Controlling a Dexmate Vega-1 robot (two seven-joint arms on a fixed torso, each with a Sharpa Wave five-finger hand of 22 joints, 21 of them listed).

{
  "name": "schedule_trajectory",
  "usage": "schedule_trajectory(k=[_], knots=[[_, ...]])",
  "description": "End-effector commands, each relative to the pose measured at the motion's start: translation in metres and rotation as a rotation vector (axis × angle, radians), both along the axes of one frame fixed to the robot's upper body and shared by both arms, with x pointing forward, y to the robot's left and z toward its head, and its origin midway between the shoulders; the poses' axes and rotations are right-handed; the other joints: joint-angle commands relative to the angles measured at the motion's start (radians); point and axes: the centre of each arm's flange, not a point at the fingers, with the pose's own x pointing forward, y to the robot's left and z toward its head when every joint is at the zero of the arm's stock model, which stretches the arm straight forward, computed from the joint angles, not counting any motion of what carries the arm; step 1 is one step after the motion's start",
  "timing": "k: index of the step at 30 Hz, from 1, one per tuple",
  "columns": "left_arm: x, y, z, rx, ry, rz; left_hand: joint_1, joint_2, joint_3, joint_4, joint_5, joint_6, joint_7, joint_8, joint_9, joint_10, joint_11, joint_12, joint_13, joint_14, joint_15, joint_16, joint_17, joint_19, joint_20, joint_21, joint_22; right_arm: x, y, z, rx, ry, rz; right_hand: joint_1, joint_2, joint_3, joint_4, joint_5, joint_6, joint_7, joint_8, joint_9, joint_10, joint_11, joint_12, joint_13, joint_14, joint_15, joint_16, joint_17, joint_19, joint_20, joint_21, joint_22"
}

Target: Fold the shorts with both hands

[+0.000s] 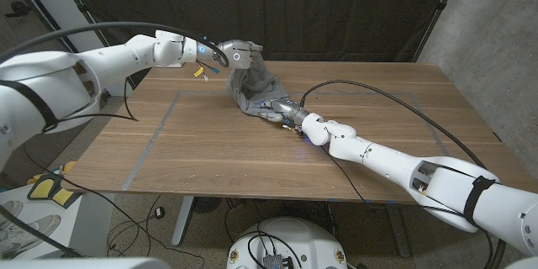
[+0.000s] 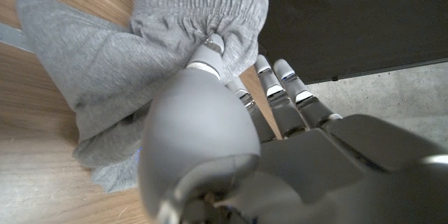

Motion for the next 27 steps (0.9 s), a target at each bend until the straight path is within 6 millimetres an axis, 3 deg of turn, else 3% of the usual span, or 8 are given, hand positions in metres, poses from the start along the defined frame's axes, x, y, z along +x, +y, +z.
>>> schedule_trajectory(k=[1, 15, 27], knots=[[0.005, -0.023, 0.001, 0.055, 0.042, -0.058, 0.009, 0.01, 0.004, 0.005, 0.009, -0.002, 0.001, -0.002, 0.003, -0.002, 0.002, -0.002, 0.004, -0.005, -0.167, 0.0, 0.002, -0.002, -0.011, 0.008, 0.001, 0.002, -0.003, 0.001, 0.004, 0.002, -0.002, -0.008, 0.001, 0.0, -0.007, 0.007, 0.002, -0.001, -0.001, 0.001, 0.007, -0.002, 0.0, 0.002, 0.004, -0.05, 0.009, 0.002, -0.001, 0.005, 0.009, 0.002], [0.026, -0.053, -0.019, 0.031, 0.086, -0.037, 0.011, 0.015, 0.005, 0.007, 0.008, -0.003, 0.002, -0.002, 0.001, -0.003, 0.002, -0.006, 0.004, -0.002, -0.167, -0.001, 0.003, -0.001, -0.012, 0.012, 0.001, -0.002, -0.013, -0.003, 0.011, 0.006, -0.015, -0.011, 0.0, 0.001, -0.009, 0.007, 0.002, -0.002, -0.001, 0.001, 0.006, -0.001, 0.0, 0.002, 0.004, -0.05, 0.008, 0.001, -0.002, 0.004, 0.01, 0.002], [0.024, -0.078, -0.041, -0.048, 0.179, -0.107, 0.009, 0.023, 0.005, 0.013, 0.002, -0.025, 0.002, -0.012, -0.003, -0.002, 0.0, -0.009, 0.007, 0.022, -0.167, 0.004, 0.004, 0.006, -0.008, 0.021, 0.0, -0.005, -0.012, -0.001, -0.009, -0.003, -0.003, -0.013, 0.0, 0.002, -0.01, 0.007, 0.003, -0.002, 0.0, 0.001, 0.006, -0.002, 0.0, 0.002, 0.004, -0.05, 0.008, 0.001, -0.002, 0.005, 0.01, 0.002]])
